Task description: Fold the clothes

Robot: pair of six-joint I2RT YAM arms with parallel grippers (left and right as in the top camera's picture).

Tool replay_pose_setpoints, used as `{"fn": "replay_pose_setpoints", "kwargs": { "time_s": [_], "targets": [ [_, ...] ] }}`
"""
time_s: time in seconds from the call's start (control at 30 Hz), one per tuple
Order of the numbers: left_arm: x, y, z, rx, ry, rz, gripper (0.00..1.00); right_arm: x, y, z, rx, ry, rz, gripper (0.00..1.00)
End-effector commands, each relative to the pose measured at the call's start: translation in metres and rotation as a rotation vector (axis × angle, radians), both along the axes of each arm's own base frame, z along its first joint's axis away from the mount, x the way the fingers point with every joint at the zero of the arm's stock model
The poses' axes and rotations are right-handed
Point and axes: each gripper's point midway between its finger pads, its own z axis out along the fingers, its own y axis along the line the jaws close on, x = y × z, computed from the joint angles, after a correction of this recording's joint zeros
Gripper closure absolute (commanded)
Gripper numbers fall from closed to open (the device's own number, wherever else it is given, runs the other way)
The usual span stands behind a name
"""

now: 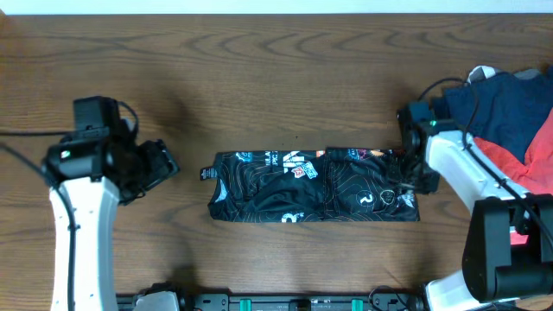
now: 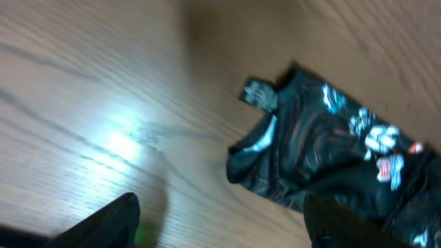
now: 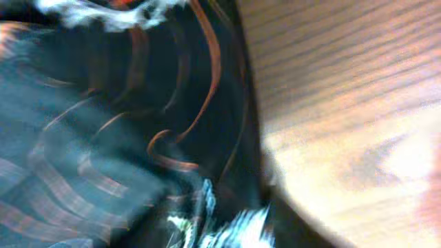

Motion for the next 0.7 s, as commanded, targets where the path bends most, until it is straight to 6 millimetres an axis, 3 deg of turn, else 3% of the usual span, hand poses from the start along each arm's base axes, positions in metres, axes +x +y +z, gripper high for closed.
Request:
{"fn": "replay_pose_setpoints", "kwargs": {
  "time_s": [0.0, 0.17, 0.3, 0.67],
  "targets": [
    [-0.001, -0.021, -0.017, -0.037, 0.061, -0.138, 0.18, 0.021, 0.006, 0.024, 0.041, -0.034, 0.039, 0.01],
    [0.0, -0.046, -0.043, -0.056, 0.163, -0.289, 0.11, 0.028, 0.01, 0.057, 0.059, -0.03, 0.073, 0.01],
    [-0.001, -0.072, -0.063, -0.137, 0.231, -0.429, 0.1, 0.03, 0.013, 0.074, 0.073, -0.043, 0.073, 0.01],
    [0.009, -0.081, -0.132, -0.161, 0.394, -0.487, 0.1, 0.018, 0.013, 0.098, 0.088, -0.08, 0.035, 0.01]
  ]
}}
